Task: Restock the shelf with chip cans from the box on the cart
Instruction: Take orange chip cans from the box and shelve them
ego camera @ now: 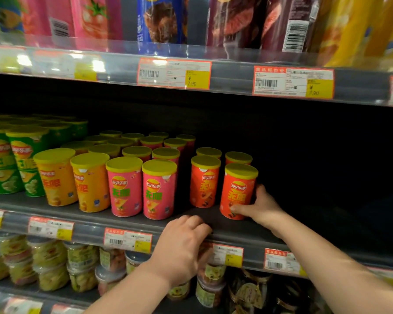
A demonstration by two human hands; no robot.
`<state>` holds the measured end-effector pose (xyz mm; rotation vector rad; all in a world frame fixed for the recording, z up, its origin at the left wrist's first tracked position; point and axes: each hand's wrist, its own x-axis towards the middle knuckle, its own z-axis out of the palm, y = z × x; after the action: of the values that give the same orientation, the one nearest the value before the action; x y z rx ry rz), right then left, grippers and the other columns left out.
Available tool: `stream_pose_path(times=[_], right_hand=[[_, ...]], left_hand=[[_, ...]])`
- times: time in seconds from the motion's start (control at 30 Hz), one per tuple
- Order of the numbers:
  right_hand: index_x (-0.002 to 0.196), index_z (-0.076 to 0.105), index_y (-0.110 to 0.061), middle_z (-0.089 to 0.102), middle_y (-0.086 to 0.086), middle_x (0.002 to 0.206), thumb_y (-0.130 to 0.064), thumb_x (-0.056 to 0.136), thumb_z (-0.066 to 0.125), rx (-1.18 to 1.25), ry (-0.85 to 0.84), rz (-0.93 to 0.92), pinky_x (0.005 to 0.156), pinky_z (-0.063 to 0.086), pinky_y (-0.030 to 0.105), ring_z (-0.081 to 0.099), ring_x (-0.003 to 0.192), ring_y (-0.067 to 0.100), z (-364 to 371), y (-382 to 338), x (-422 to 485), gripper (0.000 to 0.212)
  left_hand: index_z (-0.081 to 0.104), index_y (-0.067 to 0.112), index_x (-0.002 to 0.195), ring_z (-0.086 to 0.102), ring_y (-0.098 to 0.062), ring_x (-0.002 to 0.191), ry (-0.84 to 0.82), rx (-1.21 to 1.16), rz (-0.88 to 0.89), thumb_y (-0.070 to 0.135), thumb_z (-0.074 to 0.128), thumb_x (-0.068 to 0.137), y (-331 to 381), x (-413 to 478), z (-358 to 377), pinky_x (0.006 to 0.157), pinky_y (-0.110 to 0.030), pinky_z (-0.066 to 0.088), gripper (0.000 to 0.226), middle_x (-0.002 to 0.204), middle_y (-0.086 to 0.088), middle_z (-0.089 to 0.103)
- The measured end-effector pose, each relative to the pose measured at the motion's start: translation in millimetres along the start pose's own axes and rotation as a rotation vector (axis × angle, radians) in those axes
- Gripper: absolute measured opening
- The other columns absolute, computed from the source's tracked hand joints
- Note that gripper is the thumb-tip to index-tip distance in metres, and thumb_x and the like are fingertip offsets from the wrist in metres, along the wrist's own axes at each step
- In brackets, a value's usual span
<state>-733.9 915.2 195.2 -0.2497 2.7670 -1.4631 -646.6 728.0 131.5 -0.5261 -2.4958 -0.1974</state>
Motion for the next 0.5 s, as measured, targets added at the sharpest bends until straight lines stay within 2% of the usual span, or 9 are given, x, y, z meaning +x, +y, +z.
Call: stream_pose_path(times=[0.3,0.5], right_hand=[[0.139,0.035,-0.011,0.047,0.011,0.141,-0.017,0.077,0.077,0.014,0.001,-0.054,0.104,0.039,0.040,0.047,0.127,0.027,4.1,0.2,12.2,0.075],[0.139,0.036,-0.012,0.047,0.011,0.141,-0.023,0.078,0.077,-0.031,-0.023,-0.020,0.103,0.039,0.039,0.047,0.127,0.027,2.1,1.6,11.0,0.074]], left_hand=[[0.066,0.025,0.096,0.062,-0.016,0.074,0.000,0.020,-0.012,0.053,0.052,0.070,0.0,0.3,1.2,0.062,-0.026,0.053,0.041,0.088,0.008,0.062],[0.068,0.026,0.094,0.062,-0.012,0.074,0.007,0.070,-0.007,0.055,0.046,0.070,3.6,0.2,-2.3,0.063,-0.020,0.052,0.043,0.087,0.011,0.063]])
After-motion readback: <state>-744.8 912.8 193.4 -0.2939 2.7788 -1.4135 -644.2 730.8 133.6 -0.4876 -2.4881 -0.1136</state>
